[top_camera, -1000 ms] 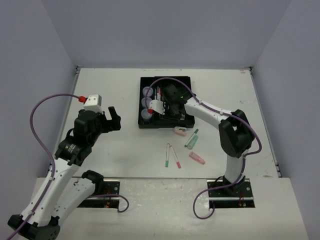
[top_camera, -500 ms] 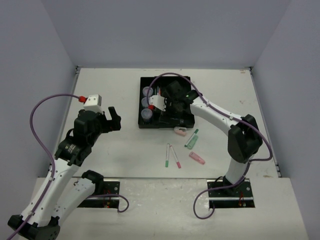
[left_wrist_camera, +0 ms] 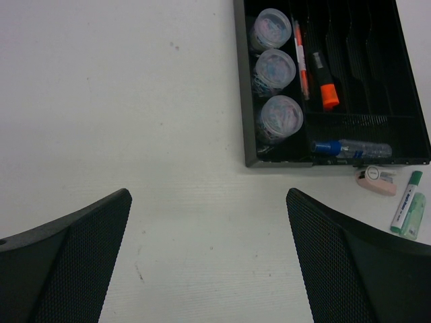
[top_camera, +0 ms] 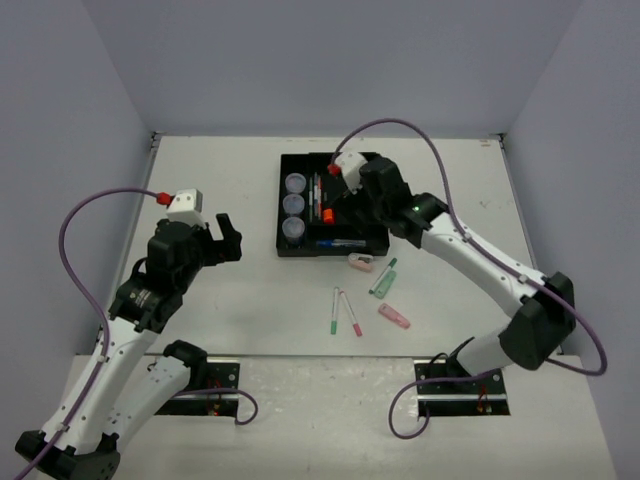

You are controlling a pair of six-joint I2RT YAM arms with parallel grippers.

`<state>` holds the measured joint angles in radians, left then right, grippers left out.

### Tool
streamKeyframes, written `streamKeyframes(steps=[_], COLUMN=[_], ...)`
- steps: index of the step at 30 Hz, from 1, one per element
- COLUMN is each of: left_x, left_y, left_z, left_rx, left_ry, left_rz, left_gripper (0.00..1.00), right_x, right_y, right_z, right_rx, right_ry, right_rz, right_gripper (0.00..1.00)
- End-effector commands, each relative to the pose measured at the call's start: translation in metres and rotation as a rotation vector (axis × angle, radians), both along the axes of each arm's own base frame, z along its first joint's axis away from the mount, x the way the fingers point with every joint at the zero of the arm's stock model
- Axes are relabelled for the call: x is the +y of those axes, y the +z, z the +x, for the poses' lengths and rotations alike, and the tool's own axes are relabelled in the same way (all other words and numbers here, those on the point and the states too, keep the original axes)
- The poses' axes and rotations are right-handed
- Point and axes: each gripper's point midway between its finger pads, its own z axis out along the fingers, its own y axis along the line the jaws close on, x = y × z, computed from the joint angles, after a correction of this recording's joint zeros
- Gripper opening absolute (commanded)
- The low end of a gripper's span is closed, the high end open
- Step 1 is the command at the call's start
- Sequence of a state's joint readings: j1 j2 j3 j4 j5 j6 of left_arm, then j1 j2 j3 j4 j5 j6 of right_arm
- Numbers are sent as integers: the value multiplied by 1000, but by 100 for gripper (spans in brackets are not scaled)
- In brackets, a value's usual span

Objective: Sort the stationery into containers
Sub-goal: Place the stationery in the storage box, then pick up the stationery from the center of the board.

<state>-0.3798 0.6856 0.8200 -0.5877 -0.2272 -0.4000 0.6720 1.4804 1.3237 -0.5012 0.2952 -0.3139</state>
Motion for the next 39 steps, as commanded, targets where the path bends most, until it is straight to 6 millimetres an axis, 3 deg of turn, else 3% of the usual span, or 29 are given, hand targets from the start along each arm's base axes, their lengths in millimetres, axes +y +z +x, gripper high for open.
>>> streamKeyframes(steps=[1,5,8,12,17,22,30,36,39], left_x=[2,0,0,-1,-3,-2,-5,-4,-5], left_y=[9,7,6,8,7,8,8,9,9], left_z=[3,4,4,3,4,3,3,2,2], left_rx=[-47,-39,-38,-46,-39,-45,-46,-52,-51], left_ry=[-1,-8,-12,-15,-25,-25,-39,-37,-41], left_rz=[3,3,3,-1,-1,-3,-8,-9,-11], left_gripper=[100,100,100,100,100,100,100,100,100], right_x=[-47,-50,-47,-51,-61,-70,-64,-62,-57], right_y=[14,-42,-79,-111,-134,-144,-161,-174,-181], right_z=[-2,-39,-66,-93,-120,-119,-101,-100,-99], right_rx=[-65,149,270,363,456,416,383,373,392], right_ry=[-626,-752,-785,-763,-756,-897,-970,-1019,-1021], right_rz=[440,461,504,476,391,445,478,530,537], right_gripper=[99,99,90,76,77,79,62,49,48])
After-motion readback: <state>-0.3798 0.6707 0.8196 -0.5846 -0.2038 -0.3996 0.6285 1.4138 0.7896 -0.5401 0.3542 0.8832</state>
